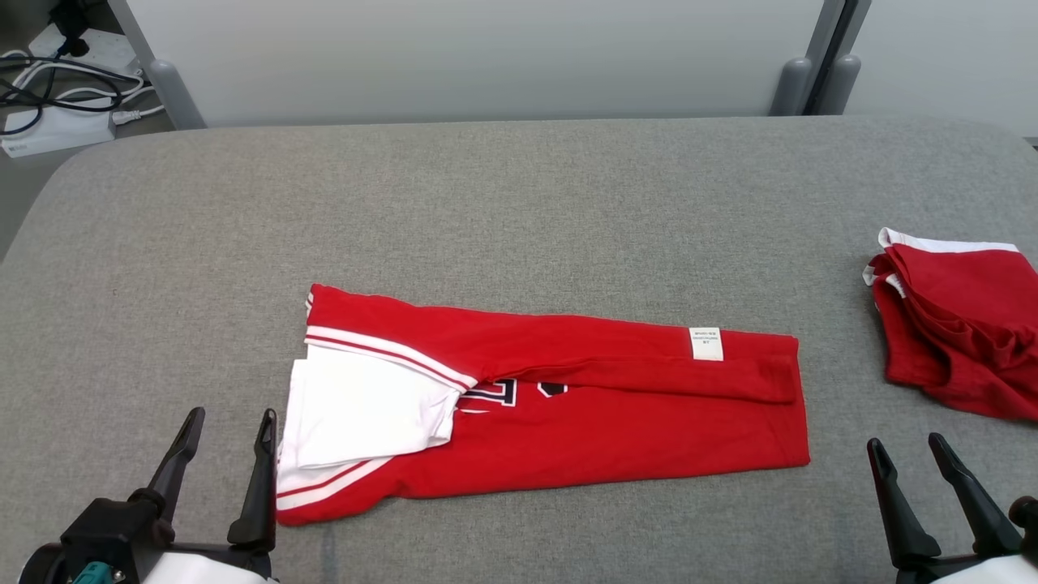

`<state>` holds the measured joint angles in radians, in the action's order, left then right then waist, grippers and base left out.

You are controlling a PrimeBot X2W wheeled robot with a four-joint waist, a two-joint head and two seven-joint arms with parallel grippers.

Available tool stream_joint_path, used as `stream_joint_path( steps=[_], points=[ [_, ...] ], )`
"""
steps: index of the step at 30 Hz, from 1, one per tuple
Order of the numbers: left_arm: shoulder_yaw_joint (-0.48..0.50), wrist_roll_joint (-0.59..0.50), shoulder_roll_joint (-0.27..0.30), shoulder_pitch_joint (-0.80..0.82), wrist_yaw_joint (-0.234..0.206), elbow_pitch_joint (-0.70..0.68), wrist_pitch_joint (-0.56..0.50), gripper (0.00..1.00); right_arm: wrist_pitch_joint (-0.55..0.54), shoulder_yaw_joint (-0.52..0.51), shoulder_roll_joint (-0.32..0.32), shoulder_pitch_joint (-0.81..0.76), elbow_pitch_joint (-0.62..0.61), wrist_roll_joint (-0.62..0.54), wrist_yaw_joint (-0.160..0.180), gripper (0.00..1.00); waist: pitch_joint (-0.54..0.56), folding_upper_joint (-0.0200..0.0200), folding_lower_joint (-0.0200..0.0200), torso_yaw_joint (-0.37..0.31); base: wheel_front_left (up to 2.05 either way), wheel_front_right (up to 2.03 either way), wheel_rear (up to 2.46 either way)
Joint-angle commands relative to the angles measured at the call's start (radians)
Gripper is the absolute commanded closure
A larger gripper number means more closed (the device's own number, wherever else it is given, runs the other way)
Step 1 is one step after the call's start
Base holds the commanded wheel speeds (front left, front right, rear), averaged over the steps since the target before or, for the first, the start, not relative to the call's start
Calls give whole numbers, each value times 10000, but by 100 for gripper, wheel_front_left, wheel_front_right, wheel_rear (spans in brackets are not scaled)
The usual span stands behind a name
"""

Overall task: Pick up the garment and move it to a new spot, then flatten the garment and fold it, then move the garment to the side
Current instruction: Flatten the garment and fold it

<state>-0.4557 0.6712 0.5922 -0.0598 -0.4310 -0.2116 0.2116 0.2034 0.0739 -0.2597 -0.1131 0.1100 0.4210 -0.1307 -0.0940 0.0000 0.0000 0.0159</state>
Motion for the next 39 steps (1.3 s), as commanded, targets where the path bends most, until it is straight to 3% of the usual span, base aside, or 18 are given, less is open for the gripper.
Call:
stream_joint_path(
  steps=[1, 9, 23, 39],
  points=[
    [394, 37, 313, 335, 21, -135, 55, 0, -14, 117, -226, 55, -293, -89, 0, 0, 11, 0, 0, 16, 0, 0, 0],
    [288, 22, 213, 574, 137, -101, 71, 0, -293, 41, -373, 321, -146, 87, 0, 0, -159, 0, 0, 295, 0, 0, 0],
    [-133, -190, -304, 1637, 611, 241, 183, 0, -593, 969, -1133, 2418, 2370, 1121, 0, 0, -1016, 0, 0, 1169, 0, 0, 0],
    [-111, -253, -659, 2113, 964, 759, 371, 0, -264, 2409, -946, 3500, 4150, 2350, 0, 0, -1419, 0, 0, 1231, 0, 0, 0]
  ],
)
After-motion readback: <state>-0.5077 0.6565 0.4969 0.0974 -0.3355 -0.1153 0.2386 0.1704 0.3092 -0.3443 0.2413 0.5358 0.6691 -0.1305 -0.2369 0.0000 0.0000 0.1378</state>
